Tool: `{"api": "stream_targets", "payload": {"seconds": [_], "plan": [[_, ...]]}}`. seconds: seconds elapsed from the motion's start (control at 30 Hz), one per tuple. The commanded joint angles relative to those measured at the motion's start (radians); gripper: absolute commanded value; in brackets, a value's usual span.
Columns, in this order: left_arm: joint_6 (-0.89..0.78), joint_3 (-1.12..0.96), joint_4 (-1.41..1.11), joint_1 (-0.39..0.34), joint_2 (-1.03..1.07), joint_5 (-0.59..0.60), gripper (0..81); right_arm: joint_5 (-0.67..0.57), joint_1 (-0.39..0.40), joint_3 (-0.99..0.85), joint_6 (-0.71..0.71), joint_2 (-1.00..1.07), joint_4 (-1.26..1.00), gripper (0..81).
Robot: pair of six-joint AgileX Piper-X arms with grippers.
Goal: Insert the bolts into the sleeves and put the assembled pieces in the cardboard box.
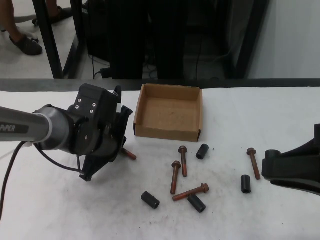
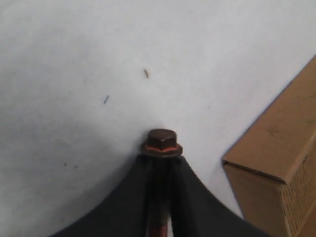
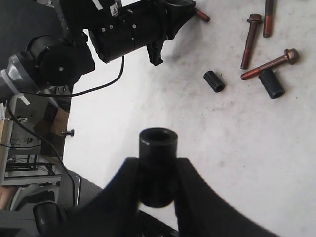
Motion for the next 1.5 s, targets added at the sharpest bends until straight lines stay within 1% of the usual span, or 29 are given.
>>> {"api": "stream_targets", "payload": {"seconds": [0.0,0.07,0.2,0.33,0.4,0.53,0.63,0.7,0.8,0.9,0.97,1.17,1.27,1.33,1.47], "plan": [[-0.007,-0.002,0.042,-0.001,0.019,0.029,6.7,-0.010,0.000,-0.010,0.014,-0.009,-0.013,0.3],[-0.007,-0.002,0.047,0.001,0.019,0.029,1.5,-0.010,0.000,-0.017,0.014,-0.009,-0.015,0.3],[-0.007,-0.002,0.047,0.001,0.019,0.058,0.8,-0.010,0.000,-0.027,0.011,-0.009,-0.017,0.3],[0.005,-0.002,0.044,0.010,0.005,0.125,0.8,-0.010,0.000,-0.027,-0.009,-0.009,-0.013,0.3],[0.065,-0.002,0.024,0.017,-0.018,0.142,0.8,-0.010,0.000,-0.027,-0.009,-0.009,-0.013,0.3],[0.319,-0.002,-0.028,0.041,-0.102,0.166,0.8,-0.010,0.000,-0.027,-0.062,-0.009,-0.011,0.3],[0.453,0.006,-0.006,0.060,-0.188,0.171,0.8,-0.010,0.000,-0.027,-0.108,-0.009,-0.005,0.3],[0.515,0.007,0.035,0.069,-0.249,0.171,0.8,-0.005,0.000,-0.027,-0.156,-0.009,-0.005,0.3],[0.635,0.007,0.056,0.086,-0.322,0.263,0.8,-0.002,0.000,-0.027,-0.283,0.002,-0.005,0.3],[0.742,0.007,0.059,0.102,-0.386,0.398,0.8,-0.002,0.000,-0.027,-0.359,0.028,-0.014,0.3],[0.801,0.007,0.082,0.108,-0.426,0.469,0.8,-0.002,0.000,-0.027,-0.368,0.057,-0.039,0.3],[0.912,0.007,0.152,0.109,-0.554,0.595,0.8,-0.002,0.014,-0.027,-0.368,0.159,-0.206,0.3],[0.977,0.007,0.148,0.106,-0.605,0.665,0.8,-0.021,0.050,-0.027,-0.368,0.218,-0.306,0.3],[1.029,0.007,0.148,0.106,-0.632,0.735,0.8,-0.032,0.088,-0.030,-0.359,0.255,-0.364,0.3],[1.079,0.007,0.128,0.106,-0.663,0.809,0.8,-0.032,0.166,-0.050,-0.333,0.319,-0.446,0.3]]}}
